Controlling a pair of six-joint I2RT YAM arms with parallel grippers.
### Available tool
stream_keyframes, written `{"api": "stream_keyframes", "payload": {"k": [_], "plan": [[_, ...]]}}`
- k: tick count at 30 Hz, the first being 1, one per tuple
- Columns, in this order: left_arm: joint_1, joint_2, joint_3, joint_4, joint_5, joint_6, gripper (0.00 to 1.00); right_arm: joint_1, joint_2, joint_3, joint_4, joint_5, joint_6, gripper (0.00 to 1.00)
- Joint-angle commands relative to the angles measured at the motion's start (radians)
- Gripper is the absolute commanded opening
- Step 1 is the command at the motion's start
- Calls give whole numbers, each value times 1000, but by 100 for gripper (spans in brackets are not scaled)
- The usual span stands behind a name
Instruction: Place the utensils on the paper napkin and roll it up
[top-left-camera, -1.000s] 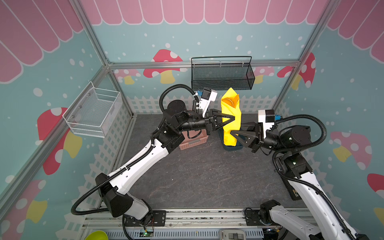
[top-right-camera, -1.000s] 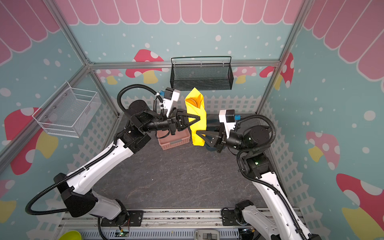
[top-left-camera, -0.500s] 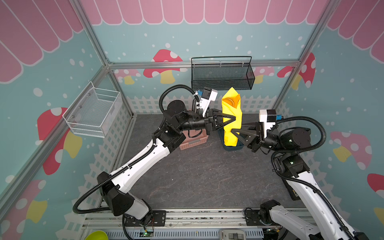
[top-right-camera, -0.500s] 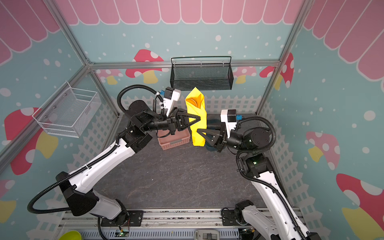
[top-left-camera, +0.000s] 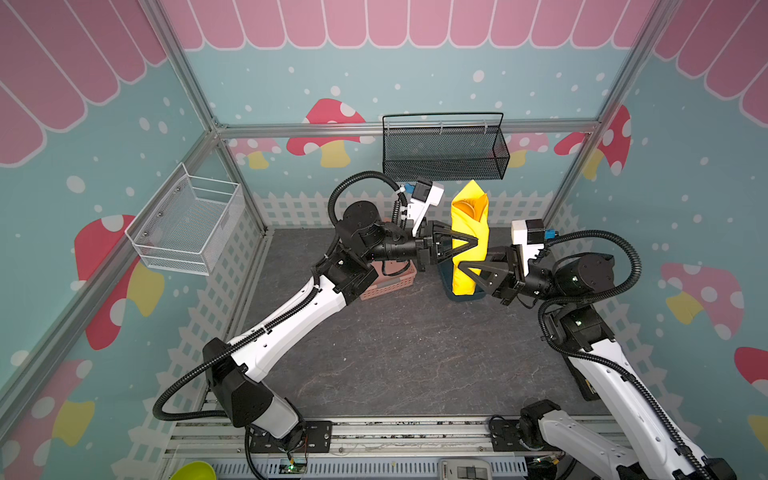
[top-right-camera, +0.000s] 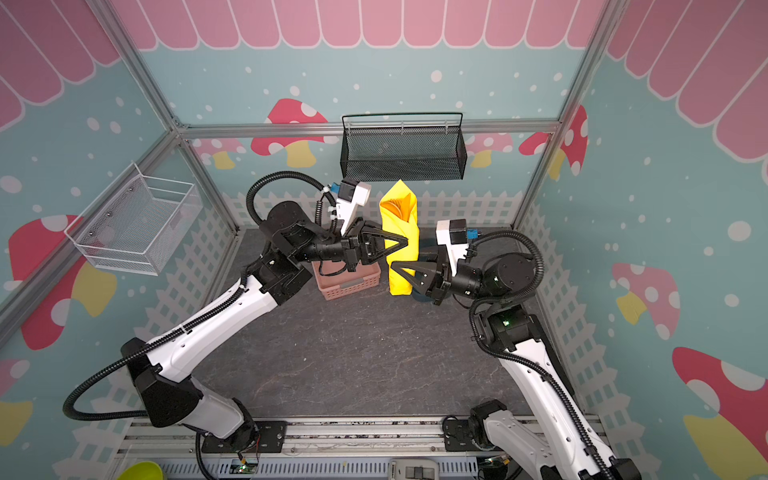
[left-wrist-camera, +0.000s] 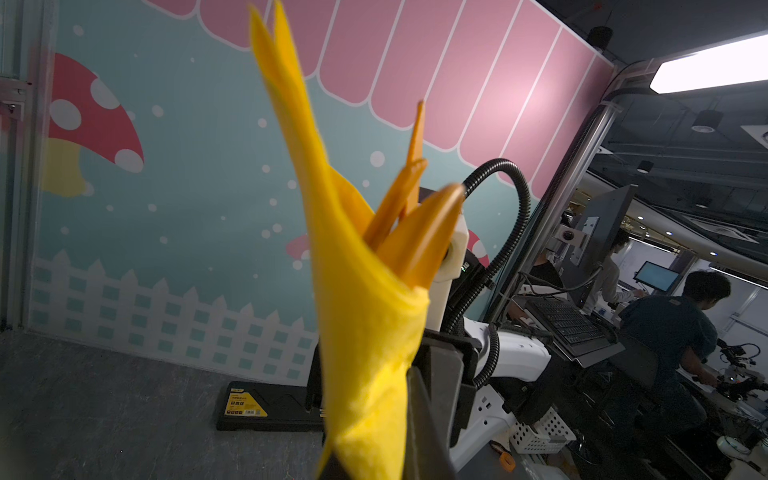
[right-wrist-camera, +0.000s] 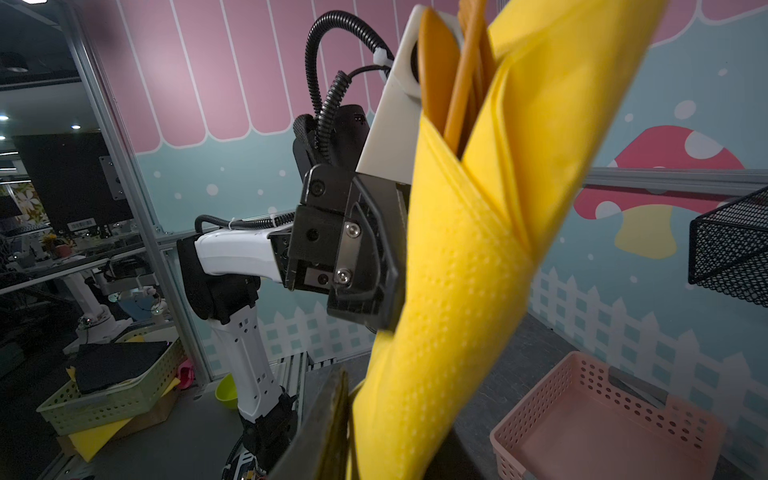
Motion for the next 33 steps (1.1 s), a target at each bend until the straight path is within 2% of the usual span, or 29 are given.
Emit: {"api": "stream_keyframes", "payload": {"k": [1,6,12,18,23,28,33], "plan": [[-7,20,29,-2,-16,2,5,15,-7,-2,33,-73,3,27],[-7,19,41,-21,-13,9,5,15,-8,-1,34,-73,2,24],[-7,11,56,-68,-27,26,11,14,-11,4,28,-73,-8,10],[-7,-20,56,-162,-60,81,36,14,-25,14,-1,-54,-43,6],[-7,-39,48,-230,-92,122,53,15,-28,26,-13,-52,-60,5],[-6,-42,48,-233,-92,120,60,14,-33,31,-27,-37,-75,4],[-16,-18,65,-189,-36,86,63,15,-26,32,-28,-49,-69,4]]}}
